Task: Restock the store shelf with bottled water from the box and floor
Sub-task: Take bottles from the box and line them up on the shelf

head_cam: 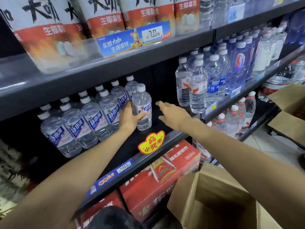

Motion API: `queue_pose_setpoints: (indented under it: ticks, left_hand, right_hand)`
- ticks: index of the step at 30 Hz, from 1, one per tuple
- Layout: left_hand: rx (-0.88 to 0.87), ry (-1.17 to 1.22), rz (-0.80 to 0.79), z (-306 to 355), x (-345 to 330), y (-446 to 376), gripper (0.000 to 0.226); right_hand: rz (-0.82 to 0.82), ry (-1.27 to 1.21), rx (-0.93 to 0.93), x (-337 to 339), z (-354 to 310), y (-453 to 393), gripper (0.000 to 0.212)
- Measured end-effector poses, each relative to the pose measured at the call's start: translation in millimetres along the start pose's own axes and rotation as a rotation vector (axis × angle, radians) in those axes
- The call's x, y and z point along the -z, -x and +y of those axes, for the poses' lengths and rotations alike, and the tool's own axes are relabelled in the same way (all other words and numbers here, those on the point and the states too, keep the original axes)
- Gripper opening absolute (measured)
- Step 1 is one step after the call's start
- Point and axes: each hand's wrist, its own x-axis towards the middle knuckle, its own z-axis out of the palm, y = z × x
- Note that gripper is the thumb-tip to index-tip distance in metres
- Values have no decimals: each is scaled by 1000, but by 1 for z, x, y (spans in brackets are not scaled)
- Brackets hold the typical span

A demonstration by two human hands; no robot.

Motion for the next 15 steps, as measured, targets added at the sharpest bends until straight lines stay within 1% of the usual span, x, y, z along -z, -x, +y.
queue_pose_setpoints:
  ticks: [4,6,8,11,13,15]
  left_hand:
    - [25,-67,35,-12,0,-11,63]
    - [35,-87,55,-16,-1,-15,59]
    - [43,-124,71,-19,-2,-16,56]
    - [31,-170,83,-21,-3,-15,57]
    - [-9,-190,98,-18,2,-15,63]
    - [-71,-192,97,-13,9,-16,77]
  right_hand:
    - [11,-10,-10,-9,-3,-21,57]
    - [-9,-71,-24,-14,-3,-29,58]
    - [-33,-148,-22,-20,-5,-35,63]
    - [-36,-182,10,-28,-13,-41,70]
    - [-30,-191,24,-34,-17,-44,68]
    - [-40,-201,26,-38,-19,-45,62]
